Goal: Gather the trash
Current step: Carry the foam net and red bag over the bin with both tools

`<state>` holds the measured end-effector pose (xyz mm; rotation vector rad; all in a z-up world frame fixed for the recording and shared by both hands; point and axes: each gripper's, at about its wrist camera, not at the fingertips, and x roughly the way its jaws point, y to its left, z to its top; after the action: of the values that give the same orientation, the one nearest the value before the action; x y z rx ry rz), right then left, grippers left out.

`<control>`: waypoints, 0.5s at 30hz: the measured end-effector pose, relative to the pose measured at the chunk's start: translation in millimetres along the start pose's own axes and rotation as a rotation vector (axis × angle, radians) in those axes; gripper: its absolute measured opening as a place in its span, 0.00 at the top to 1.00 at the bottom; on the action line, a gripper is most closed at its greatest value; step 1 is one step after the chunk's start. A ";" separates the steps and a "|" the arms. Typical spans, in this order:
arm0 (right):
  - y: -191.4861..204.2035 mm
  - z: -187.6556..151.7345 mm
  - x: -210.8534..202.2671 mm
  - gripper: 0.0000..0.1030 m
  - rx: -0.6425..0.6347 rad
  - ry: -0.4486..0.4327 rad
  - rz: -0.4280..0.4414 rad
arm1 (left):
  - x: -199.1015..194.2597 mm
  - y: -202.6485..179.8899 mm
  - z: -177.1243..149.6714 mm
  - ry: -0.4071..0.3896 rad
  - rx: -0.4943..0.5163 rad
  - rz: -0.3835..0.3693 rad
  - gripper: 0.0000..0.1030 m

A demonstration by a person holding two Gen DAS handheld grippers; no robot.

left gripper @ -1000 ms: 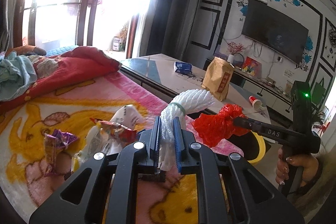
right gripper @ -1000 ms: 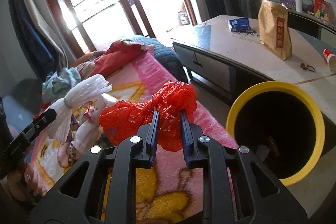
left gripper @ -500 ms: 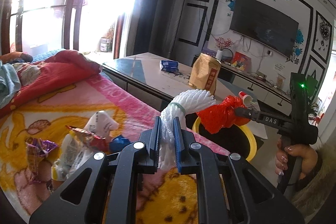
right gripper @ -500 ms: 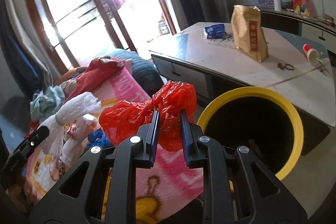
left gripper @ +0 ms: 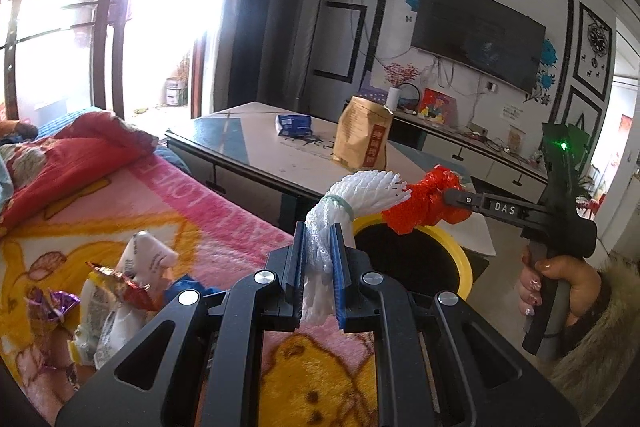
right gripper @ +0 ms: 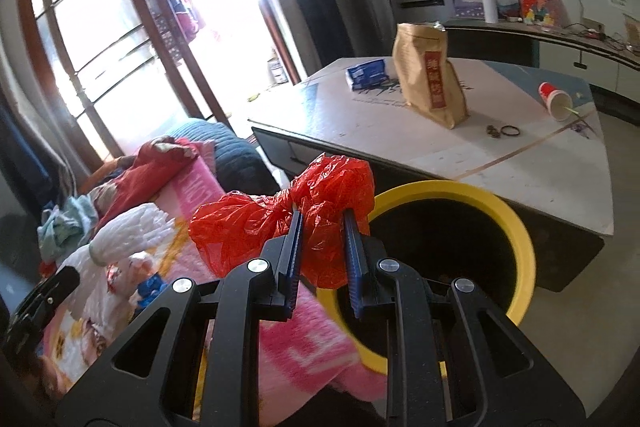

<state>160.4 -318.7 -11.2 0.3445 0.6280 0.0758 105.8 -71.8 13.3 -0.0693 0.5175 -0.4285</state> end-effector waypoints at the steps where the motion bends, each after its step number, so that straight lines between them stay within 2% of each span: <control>1: -2.1 1.6 0.0 0.86 0.002 -0.003 -0.006 | 1.9 -2.0 0.6 0.001 0.005 -0.004 0.89; 15: -31.9 9.7 -1.9 0.86 0.054 -0.033 -0.085 | 28.2 -23.2 3.6 0.023 0.044 -0.048 0.89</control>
<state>163.5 -351.9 -13.6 0.3700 0.6121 -0.0283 120.9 -104.7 7.3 -0.0344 0.5295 -0.4879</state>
